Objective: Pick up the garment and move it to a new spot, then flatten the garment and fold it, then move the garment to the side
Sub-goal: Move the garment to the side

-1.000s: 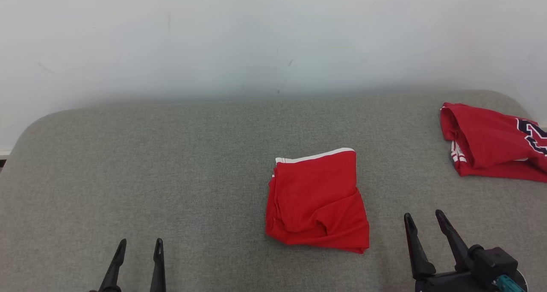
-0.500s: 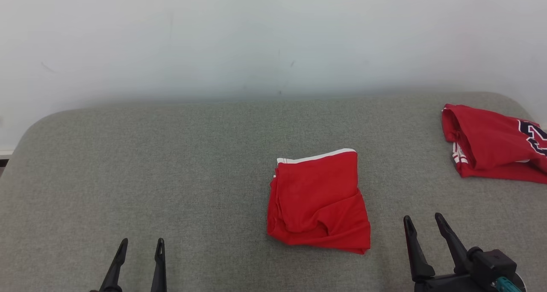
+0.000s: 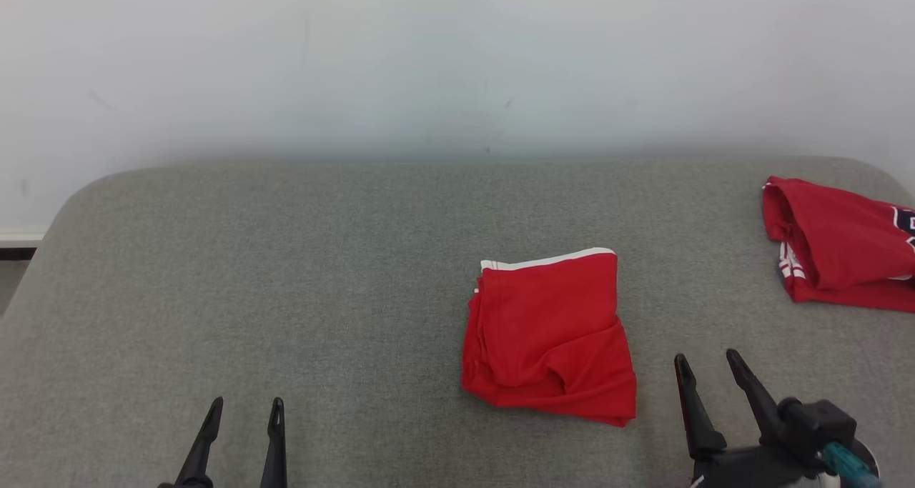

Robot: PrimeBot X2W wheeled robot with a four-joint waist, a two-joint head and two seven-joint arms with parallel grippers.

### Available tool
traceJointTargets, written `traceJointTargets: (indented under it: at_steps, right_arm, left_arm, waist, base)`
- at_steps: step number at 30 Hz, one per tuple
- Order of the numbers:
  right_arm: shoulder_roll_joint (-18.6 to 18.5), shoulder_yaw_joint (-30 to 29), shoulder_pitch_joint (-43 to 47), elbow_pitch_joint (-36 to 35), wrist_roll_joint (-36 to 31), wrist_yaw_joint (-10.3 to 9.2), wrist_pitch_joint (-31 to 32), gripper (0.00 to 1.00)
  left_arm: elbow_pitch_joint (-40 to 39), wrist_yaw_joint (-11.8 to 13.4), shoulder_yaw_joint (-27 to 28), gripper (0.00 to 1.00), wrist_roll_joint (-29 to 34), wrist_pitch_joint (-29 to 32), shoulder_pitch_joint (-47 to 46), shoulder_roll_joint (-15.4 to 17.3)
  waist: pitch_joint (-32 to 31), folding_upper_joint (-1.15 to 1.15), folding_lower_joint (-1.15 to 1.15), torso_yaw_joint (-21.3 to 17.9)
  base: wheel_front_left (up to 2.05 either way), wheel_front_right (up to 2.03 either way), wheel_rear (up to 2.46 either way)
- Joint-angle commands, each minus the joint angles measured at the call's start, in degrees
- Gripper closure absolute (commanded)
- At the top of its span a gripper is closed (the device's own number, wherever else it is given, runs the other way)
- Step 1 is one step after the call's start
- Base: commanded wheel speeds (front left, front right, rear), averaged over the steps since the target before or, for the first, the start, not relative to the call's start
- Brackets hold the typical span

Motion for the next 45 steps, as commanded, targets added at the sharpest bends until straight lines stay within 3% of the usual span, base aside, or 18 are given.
traceJointTargets:
  at_steps: [1, 9, 18, 32, 33, 35, 45]
  right_arm:
    - [-0.73, 0.45, -1.80, 0.81, -0.32, -0.19, 0.53, 0.00]
    - [-2.35, 1.89, -9.82, 6.37, -0.19, -0.19, 2.10, 0.00]
    - [-3.79, 3.72, -20.16, 19.04, 0.35, -0.19, 3.60, 0.00]
    - [-1.69, 6.61, -26.69, 38.53, 2.75, -0.19, 4.15, 0.00]
    - [-1.36, 7.00, -26.74, 39.52, 3.20, -0.19, 4.52, 0.08]
    - [-1.04, 7.84, -27.04, 40.94, 4.13, -0.19, 4.67, 1.00]
    - [-5.05, 13.50, -34.24, 40.22, 5.78, -0.19, 2.04, 1.00]
  left_arm:
    - [0.16, -0.15, -0.25, 0.00, 0.18, -0.15, -0.38, -0.11]
    - [0.54, -0.19, -1.66, 0.00, -0.04, -0.15, -2.93, -0.22]
    - [1.80, -0.37, -3.97, 0.00, -0.67, -0.15, -7.16, -0.41]
    - [2.69, -0.28, -4.13, 0.00, -1.60, -0.15, -8.80, -0.54]
    - [2.66, -0.27, -3.99, 0.00, -1.60, -0.15, -8.69, -0.54]
    - [2.69, -0.26, -3.84, 0.00, -1.50, -0.15, -8.67, -0.56]
    - [1.83, -0.17, -4.23, 0.00, -1.31, -0.15, -10.16, -0.60]
  waist:
    - [0.67, 0.00, 0.00, 0.78]
    - [4.14, 0.00, 0.00, 3.27]
    - [8.30, 0.00, 0.00, 7.04]
    - [10.13, 0.00, 0.00, 9.08]
    - [10.10, 0.00, 0.00, 8.93]
    - [10.07, 0.00, 0.00, 8.62]
    - [12.85, 0.00, 0.00, 5.18]
  base:
    - [0.00, 0.00, 0.00]
    - [0.00, 0.00, 0.00]
    - [0.00, 0.00, 0.00]
    - [0.00, 0.00, 0.00]
    - [0.00, 0.00, 0.00]
    - [0.00, 0.00, 0.00]
    - [0.00, 0.00, 0.00]
